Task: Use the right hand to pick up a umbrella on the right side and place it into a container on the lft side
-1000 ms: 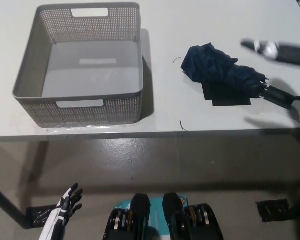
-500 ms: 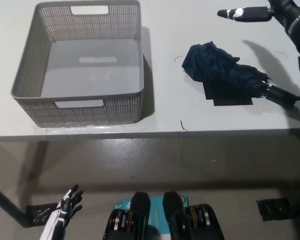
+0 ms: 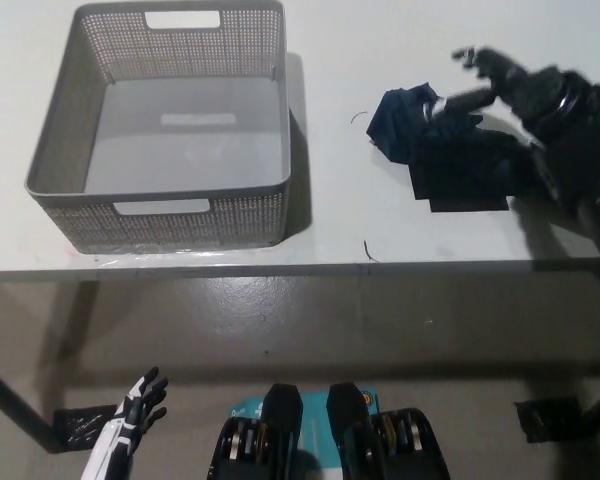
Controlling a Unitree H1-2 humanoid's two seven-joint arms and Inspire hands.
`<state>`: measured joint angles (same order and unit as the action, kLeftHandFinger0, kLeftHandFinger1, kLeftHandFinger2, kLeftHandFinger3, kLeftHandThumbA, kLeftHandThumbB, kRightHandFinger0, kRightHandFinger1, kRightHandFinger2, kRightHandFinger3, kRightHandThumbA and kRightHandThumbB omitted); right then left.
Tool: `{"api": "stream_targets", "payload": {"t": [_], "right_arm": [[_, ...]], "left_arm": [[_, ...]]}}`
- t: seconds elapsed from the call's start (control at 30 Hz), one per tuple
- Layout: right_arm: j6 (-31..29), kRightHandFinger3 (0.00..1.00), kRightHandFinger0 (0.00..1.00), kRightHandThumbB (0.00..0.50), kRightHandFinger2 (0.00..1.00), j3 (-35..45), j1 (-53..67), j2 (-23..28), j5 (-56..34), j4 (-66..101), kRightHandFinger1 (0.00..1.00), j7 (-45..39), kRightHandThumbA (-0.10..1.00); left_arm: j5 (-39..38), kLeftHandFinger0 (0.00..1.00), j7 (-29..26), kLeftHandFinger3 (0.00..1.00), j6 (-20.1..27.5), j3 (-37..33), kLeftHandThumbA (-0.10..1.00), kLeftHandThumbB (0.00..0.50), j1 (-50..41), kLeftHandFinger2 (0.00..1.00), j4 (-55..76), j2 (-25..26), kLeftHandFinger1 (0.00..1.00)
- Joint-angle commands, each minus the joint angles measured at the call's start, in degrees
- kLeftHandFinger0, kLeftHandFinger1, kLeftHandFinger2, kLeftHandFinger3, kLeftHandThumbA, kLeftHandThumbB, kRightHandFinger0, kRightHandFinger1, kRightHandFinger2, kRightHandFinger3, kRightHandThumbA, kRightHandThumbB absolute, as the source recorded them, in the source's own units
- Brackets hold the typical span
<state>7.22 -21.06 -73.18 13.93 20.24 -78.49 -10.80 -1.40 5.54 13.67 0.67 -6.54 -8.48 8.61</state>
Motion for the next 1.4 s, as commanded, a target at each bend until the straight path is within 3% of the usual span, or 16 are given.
{"api": "stream_targets", "payload": {"t": [0.0,0.67,0.7,0.73,0.77,0.8,0.83,0.87,0.97,1.0,1.03,1.07,1.13,1.27,1.33,1.37], "right_arm": [[-3.1,1.00,1.00,0.491,1.00,-2.4,-0.3,-0.5,2.9,-1.6,1.00,4.0,1.00],[-1.6,1.00,1.00,0.474,1.00,-11.1,8.9,0.9,7.7,-4.5,1.00,5.2,0.85],[-3.0,1.00,1.00,0.402,1.00,-10.0,9.9,0.9,7.0,-4.3,1.00,10.9,0.60],[-3.5,1.00,1.00,0.379,1.00,-9.8,10.2,1.0,6.9,-4.3,1.00,12.5,0.52],[-5.7,0.74,0.43,0.221,0.55,-9.8,11.5,0.9,7.6,-4.0,0.48,20.6,0.02],[-7.4,0.63,0.26,0.246,0.45,-9.9,12.3,0.8,8.1,-3.8,0.34,25.4,-0.08],[-8.2,0.45,0.07,0.226,0.24,-9.9,12.4,0.8,8.2,-3.8,0.14,26.8,-0.10],[-9.9,0.36,0.01,0.199,0.18,-9.4,12.9,0.7,7.7,-3.6,0.04,29.0,-0.10],[-12.1,0.47,0.00,0.197,0.38,-8.1,13.1,0.0,6.7,-3.5,0.01,32.0,-0.10],[-12.7,0.58,0.00,0.192,0.47,-7.9,13.1,-0.1,6.7,-3.4,0.04,32.9,-0.10],[-13.1,0.81,0.00,0.162,0.68,-7.4,12.9,-0.2,6.4,-3.4,0.13,33.2,-0.10],[-14.0,0.89,0.00,0.164,0.79,-6.8,12.8,-0.3,5.9,-3.3,0.20,34.1,-0.10],[-14.9,0.90,0.00,0.173,0.84,-6.2,12.7,-0.5,5.8,-3.3,0.25,35.5,-0.10],[-18.9,0.84,0.00,0.178,0.72,-3.4,11.4,-1.1,4.5,-2.8,0.14,37.9,-0.10],[-20.0,0.88,0.00,0.172,0.77,-3.0,10.8,-1.3,4.8,-2.6,0.16,39.2,-0.10],[-19.9,0.90,0.00,0.149,0.85,-2.8,9.8,-1.5,5.1,-2.4,0.25,39.4,-0.10]], "left_arm": [[0.4,1.00,0.9,1.00,2.6,-0.5,1.00,0.179,0.1,1.00,1.1,0.6,1.00],[-0.7,1.00,1.7,1.00,2.4,-0.5,1.00,0.196,-0.1,1.00,1.9,0.5,1.00],[-0.8,1.00,1.8,1.00,2.6,-0.6,1.00,0.190,-0.1,1.00,1.8,0.5,1.00],[-0.7,1.00,1.8,1.00,2.8,-0.7,1.00,0.188,-0.2,1.00,1.7,0.3,1.00],[-0.7,1.00,1.7,1.00,2.7,-0.7,1.00,0.186,-0.3,1.00,1.7,0.3,1.00],[-0.4,1.00,1.5,1.00,2.7,-0.6,1.00,0.187,-0.3,1.00,1.8,0.2,1.00],[-0.2,1.00,1.3,1.00,2.9,-0.6,1.00,0.187,0.0,1.00,1.5,0.2,1.00],[-0.3,1.00,1.4,1.00,3.3,-0.6,1.00,0.186,0.1,1.00,1.4,0.2,1.00],[-1.0,1.00,1.7,1.00,2.7,-0.4,1.00,0.199,0.1,1.00,1.7,0.3,1.00],[-1.2,1.00,2.0,1.00,2.4,-0.5,1.00,0.199,0.2,1.00,1.7,0.4,1.00],[-0.8,1.00,1.9,1.00,2.2,-0.6,1.00,0.197,0.2,1.00,1.8,0.5,1.00],[-0.7,1.00,1.8,1.00,2.1,-0.6,1.00,0.195,0.2,1.00,2.0,0.5,1.00],[-0.8,1.00,1.8,1.00,2.0,-0.5,1.00,0.196,0.3,1.00,2.0,0.5,1.00],[-0.6,1.00,1.7,1.00,2.1,-0.4,1.00,0.199,0.5,1.00,1.5,0.5,1.00],[-0.5,1.00,1.7,1.00,2.1,-0.4,1.00,0.200,0.4,1.00,1.5,0.6,1.00],[-0.5,1.00,1.6,1.00,2.0,-0.4,1.00,0.208,0.3,1.00,1.5,0.5,1.00]]}}
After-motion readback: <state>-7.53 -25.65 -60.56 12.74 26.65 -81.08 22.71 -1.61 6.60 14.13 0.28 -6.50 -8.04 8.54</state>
